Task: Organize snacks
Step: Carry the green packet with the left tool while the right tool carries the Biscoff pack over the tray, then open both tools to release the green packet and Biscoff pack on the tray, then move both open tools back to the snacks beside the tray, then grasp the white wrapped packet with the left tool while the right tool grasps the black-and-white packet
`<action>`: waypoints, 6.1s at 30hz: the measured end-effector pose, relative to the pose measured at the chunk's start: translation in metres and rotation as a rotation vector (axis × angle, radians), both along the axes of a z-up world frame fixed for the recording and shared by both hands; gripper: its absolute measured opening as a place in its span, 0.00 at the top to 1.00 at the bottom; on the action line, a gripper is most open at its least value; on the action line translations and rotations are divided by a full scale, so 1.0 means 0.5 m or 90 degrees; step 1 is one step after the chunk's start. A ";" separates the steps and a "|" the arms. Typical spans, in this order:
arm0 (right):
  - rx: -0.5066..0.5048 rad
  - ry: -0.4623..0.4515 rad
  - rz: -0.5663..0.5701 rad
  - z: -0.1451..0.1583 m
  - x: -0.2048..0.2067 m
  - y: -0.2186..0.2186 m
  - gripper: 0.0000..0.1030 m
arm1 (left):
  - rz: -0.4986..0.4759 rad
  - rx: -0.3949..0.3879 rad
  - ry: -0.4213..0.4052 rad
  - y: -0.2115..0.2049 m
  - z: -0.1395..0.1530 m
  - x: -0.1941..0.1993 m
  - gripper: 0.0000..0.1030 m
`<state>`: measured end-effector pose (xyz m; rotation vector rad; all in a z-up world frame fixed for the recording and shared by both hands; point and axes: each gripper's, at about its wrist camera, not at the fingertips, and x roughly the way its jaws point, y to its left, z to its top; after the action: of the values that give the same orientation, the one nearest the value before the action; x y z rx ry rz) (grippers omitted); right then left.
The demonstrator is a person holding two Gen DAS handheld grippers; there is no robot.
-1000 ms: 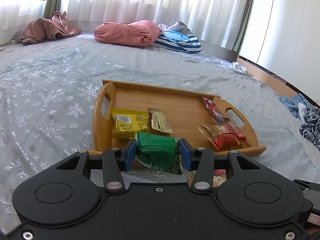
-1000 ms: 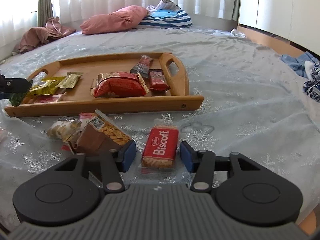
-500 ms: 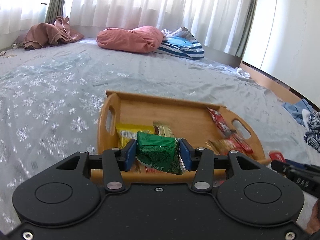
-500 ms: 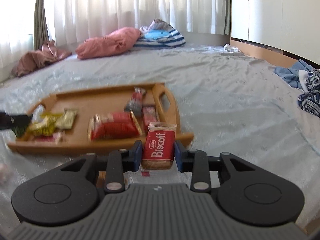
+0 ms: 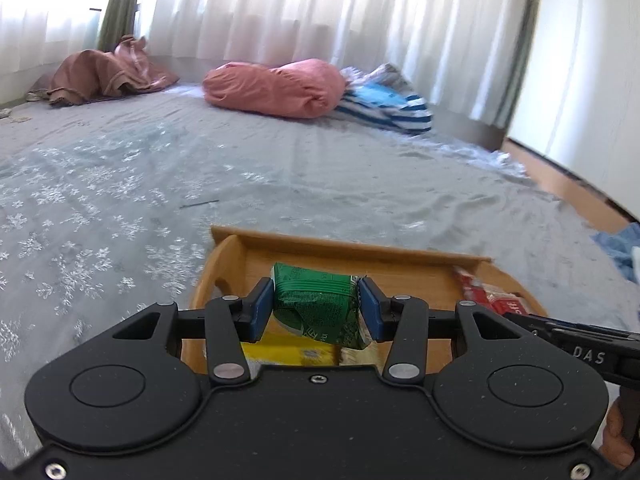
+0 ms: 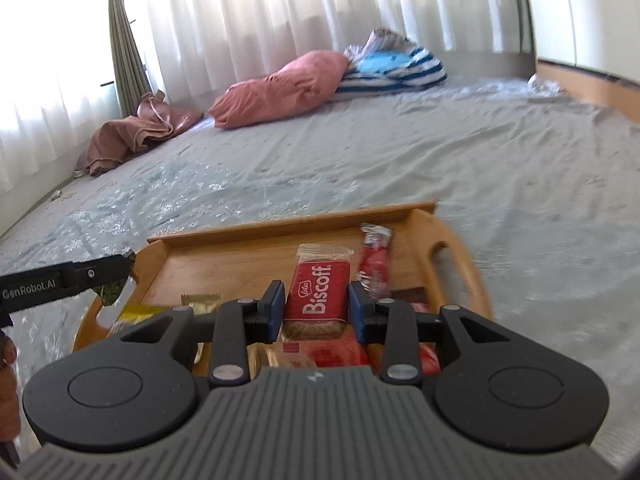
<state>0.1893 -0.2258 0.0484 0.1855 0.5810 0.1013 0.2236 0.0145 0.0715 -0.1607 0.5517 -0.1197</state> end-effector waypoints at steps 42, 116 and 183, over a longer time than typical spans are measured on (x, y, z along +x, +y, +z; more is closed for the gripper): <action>-0.048 0.063 0.028 -0.083 0.114 0.047 0.59 | 0.018 0.068 0.094 -0.030 -0.092 0.105 0.44; -0.126 -0.020 0.038 -0.092 -0.309 0.072 0.15 | -0.172 0.095 0.040 0.011 -0.106 -0.349 0.52; -0.154 -0.006 -0.116 -0.117 -0.331 0.035 0.50 | -0.133 0.087 0.018 -0.035 -0.076 -0.326 0.54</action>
<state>0.0239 -0.2081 -0.0103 0.0023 0.5590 -0.1447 0.0606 -0.0028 0.0332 0.0289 0.6026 -0.2829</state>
